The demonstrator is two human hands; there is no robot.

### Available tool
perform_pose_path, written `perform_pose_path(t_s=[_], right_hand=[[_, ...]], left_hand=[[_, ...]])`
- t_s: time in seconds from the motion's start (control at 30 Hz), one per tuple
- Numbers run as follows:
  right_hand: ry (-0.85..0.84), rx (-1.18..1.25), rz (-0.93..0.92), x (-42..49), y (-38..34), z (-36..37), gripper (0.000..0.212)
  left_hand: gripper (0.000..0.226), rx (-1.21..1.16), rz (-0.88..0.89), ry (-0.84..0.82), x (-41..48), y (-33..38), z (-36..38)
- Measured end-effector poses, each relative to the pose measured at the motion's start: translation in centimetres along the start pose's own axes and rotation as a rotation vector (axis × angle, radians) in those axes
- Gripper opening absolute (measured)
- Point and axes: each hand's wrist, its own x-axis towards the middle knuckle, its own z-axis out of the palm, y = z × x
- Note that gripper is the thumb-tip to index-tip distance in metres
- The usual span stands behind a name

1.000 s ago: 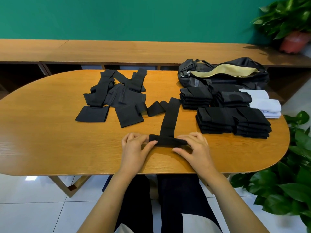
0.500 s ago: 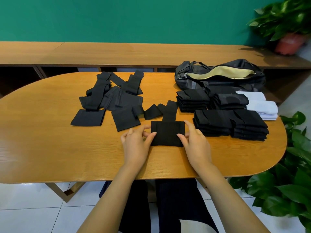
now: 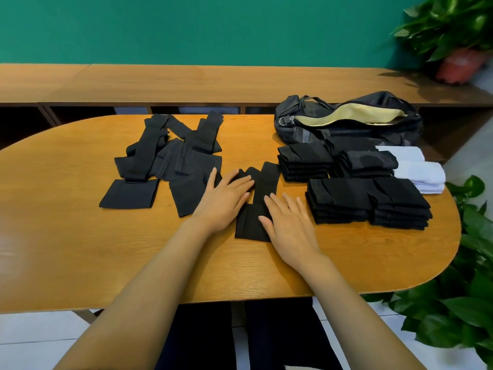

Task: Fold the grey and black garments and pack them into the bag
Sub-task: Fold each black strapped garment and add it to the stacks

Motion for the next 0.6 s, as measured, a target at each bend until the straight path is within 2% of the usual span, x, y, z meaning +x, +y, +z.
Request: perform_pose_path(t_s=[0.1, 0.33, 0.5, 0.6], right_hand=[[-0.041, 0.039, 0.006, -0.2, 0.2, 0.5, 0.054], [-0.049, 0.086, -0.037, -1.0, 0.4, 1.1, 0.051], [-0.043, 0.082, -0.054, -1.8, 0.1, 1.3, 0.068], [-0.046, 0.081, -0.055, -1.9, 0.4, 1.4, 0.061]], left_hand=[[0.045, 0.092, -0.042, -0.088, 0.8, -1.7, 0.1], [0.045, 0.225, -0.164, -0.092, 1.9, -2.4, 0.6], [0.045, 0.248, -0.259, -0.101, 2.9, -1.9, 0.8], [0.045, 0.227, -0.304, -0.113, 3.6, -1.9, 0.6]])
